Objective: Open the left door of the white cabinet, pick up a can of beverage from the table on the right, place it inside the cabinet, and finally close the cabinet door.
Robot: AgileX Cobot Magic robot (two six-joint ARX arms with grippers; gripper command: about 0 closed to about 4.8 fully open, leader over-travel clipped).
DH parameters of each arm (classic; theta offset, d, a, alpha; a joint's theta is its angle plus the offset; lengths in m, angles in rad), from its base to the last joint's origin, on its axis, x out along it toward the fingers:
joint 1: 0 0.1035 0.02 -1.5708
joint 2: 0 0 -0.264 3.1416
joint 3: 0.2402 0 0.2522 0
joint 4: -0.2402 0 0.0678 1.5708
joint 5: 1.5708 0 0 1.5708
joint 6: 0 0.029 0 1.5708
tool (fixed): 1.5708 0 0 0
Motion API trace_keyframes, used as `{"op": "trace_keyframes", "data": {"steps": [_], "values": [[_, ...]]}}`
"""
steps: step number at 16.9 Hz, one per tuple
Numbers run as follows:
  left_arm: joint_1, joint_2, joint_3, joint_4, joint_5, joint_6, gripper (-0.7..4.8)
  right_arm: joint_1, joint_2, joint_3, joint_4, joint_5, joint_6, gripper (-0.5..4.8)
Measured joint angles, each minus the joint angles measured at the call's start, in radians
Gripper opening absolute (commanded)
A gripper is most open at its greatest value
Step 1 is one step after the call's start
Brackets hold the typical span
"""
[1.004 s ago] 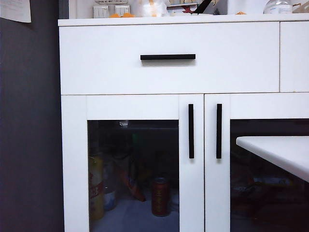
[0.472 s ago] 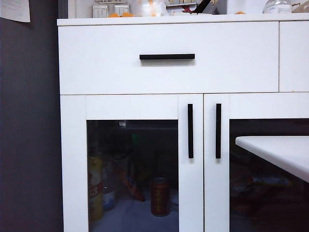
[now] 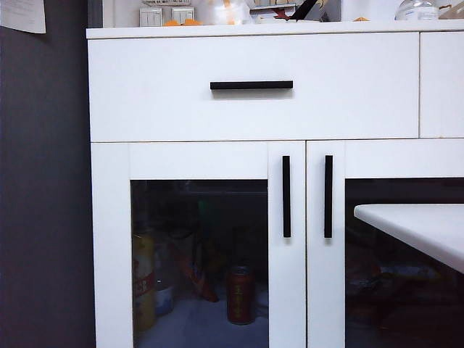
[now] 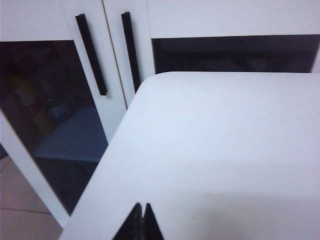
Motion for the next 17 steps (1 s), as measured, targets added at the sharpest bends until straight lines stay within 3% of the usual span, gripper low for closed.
{"op": "trace_keyframes", "data": {"steps": [6,9,10,17], "values": [[0.000,0.000,0.000,0.003,-0.014,0.041,-0.05,0.000,0.000,0.000,0.001,-0.010,-0.013,-0.05],[0.000,0.000,0.000,0.023,-0.195,0.069,-0.05,0.000,0.000,0.000,0.034,0.095,-0.076,-0.05],[0.000,0.000,0.000,0.023,-0.213,0.069,-0.05,0.000,0.000,0.000,0.037,0.098,-0.077,-0.05],[0.000,0.000,0.000,0.023,-0.218,0.069,-0.05,0.000,0.000,0.000,0.039,0.103,-0.079,-0.05]]}}
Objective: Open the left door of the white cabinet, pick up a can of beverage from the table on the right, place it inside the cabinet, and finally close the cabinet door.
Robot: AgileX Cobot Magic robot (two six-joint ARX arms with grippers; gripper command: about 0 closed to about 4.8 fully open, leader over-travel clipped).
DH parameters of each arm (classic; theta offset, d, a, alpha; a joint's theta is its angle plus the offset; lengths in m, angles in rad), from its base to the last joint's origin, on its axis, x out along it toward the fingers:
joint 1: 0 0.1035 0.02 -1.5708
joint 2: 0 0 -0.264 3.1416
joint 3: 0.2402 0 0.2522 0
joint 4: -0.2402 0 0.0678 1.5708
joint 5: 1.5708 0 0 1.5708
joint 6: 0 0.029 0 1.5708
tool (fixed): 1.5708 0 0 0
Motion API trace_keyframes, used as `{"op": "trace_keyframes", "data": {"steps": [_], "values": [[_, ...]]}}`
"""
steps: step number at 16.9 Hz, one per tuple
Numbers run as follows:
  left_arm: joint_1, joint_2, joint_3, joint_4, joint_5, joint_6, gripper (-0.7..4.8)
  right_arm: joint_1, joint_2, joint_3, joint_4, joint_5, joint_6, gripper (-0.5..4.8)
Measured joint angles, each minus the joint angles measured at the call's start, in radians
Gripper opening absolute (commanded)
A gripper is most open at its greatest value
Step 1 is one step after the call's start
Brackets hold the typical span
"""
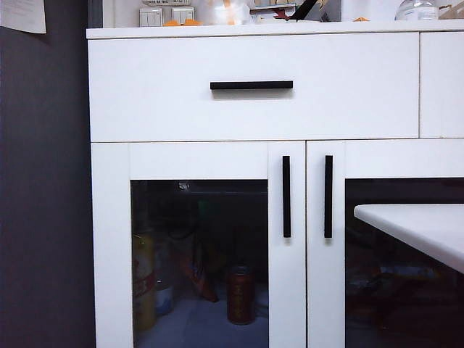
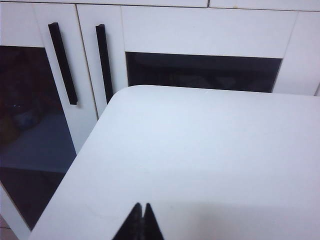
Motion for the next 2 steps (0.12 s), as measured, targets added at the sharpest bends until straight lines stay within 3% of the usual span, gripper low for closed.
{"op": "trace_keyframes", "data": {"steps": [2], "values": [[0.000,0.000,0.000,0.000,0.000,0.000,-0.05,0.000,0.000,0.000,0.000,0.000,0.000,-0.05]]}}
